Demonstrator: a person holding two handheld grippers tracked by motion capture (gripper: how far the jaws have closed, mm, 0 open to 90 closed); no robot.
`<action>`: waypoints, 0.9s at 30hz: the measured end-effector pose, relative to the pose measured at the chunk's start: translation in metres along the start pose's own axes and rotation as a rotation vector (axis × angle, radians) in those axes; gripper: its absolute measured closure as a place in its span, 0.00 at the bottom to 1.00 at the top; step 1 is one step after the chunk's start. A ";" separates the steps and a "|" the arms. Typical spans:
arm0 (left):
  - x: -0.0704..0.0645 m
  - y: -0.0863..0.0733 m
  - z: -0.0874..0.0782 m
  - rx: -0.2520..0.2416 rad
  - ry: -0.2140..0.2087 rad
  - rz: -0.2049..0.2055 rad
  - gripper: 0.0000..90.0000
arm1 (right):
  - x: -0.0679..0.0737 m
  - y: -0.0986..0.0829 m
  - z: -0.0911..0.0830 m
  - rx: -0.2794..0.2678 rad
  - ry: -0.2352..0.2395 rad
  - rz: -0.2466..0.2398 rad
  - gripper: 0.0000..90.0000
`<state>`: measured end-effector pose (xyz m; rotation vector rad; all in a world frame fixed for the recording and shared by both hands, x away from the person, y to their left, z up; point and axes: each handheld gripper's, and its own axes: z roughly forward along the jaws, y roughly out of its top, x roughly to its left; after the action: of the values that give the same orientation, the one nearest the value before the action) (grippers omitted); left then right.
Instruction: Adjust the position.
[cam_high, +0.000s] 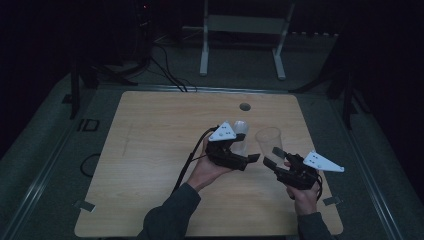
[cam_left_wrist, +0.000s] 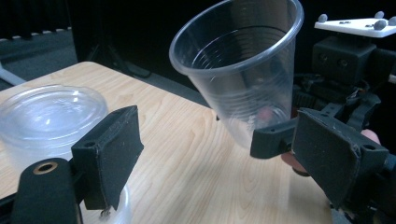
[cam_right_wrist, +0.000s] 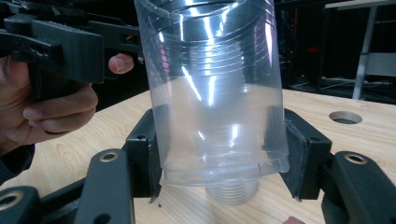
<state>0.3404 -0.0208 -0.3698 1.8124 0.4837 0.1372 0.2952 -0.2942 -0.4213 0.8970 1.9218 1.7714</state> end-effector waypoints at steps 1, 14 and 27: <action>0.000 0.000 0.001 -0.001 -0.006 -0.003 0.17 | 0.000 0.000 0.000 0.000 0.001 0.001 0.45; -0.008 0.003 0.012 -0.010 -0.010 -0.004 0.17 | 0.005 -0.001 0.005 0.003 0.021 -0.005 0.45; -0.011 0.005 0.022 -0.035 -0.022 -0.048 0.17 | 0.007 -0.002 0.008 0.010 0.023 -0.010 0.45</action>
<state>0.3392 -0.0462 -0.3704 1.7651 0.5059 0.0915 0.2947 -0.2832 -0.4237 0.8723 1.9476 1.7762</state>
